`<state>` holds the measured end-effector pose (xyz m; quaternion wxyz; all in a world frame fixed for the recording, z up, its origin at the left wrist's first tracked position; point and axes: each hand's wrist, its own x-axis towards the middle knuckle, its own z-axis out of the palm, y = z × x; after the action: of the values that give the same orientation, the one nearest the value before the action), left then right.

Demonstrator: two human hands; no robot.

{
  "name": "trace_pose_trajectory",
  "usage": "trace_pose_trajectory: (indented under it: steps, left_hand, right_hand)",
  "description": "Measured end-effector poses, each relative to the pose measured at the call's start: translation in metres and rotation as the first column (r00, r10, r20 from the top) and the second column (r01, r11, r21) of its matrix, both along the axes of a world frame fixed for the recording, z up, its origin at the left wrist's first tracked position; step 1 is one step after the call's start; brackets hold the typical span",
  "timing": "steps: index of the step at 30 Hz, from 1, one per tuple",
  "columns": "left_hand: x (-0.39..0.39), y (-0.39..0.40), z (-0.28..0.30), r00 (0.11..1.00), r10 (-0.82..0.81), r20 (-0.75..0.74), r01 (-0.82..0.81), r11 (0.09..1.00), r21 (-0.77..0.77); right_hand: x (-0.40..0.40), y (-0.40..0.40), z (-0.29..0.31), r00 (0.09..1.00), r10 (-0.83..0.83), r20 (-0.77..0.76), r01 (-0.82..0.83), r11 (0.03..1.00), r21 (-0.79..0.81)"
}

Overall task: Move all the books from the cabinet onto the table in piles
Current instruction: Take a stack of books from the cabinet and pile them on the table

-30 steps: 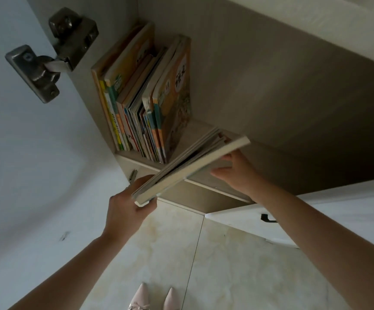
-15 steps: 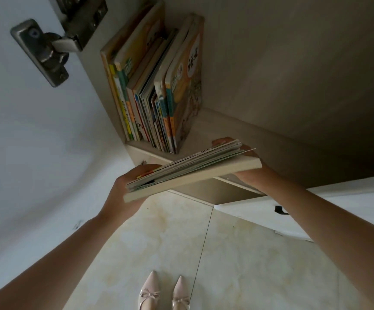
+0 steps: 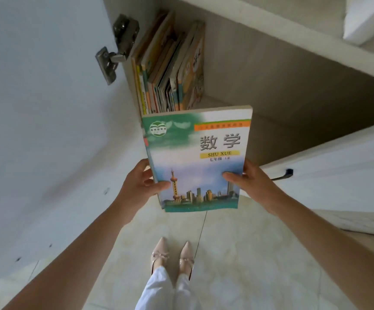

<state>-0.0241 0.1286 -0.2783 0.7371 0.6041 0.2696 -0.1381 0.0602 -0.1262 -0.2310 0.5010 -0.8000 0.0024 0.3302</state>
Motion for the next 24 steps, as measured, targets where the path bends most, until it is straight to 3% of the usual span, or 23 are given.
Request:
trace_pose_trajectory:
  steps: [7,12,19,24]
  left_hand:
    - [-0.066,-0.015,0.089,0.985,0.153,-0.076,-0.160,0.983,-0.095]
    - [-0.101,-0.022,0.148,0.964,0.261,-0.042,-0.264,0.958,-0.114]
    - [-0.141,-0.036,0.199,0.939,0.343,-0.038,-0.341,0.939,0.041]
    - [-0.175,-0.065,0.227,0.876,0.483,-0.012,-0.482,0.875,0.052]
  right_hand:
    - [-0.086,0.004,0.079,0.935,-0.297,-0.194,0.329,0.930,0.162]
    - [-0.123,0.012,0.124,0.900,-0.373,-0.225,0.414,0.893,0.175]
    - [-0.153,0.016,0.160,0.899,-0.360,-0.250,0.408,0.896,0.174]
    - [-0.162,0.017,0.173,0.959,-0.225,-0.171,0.244,0.964,0.102]
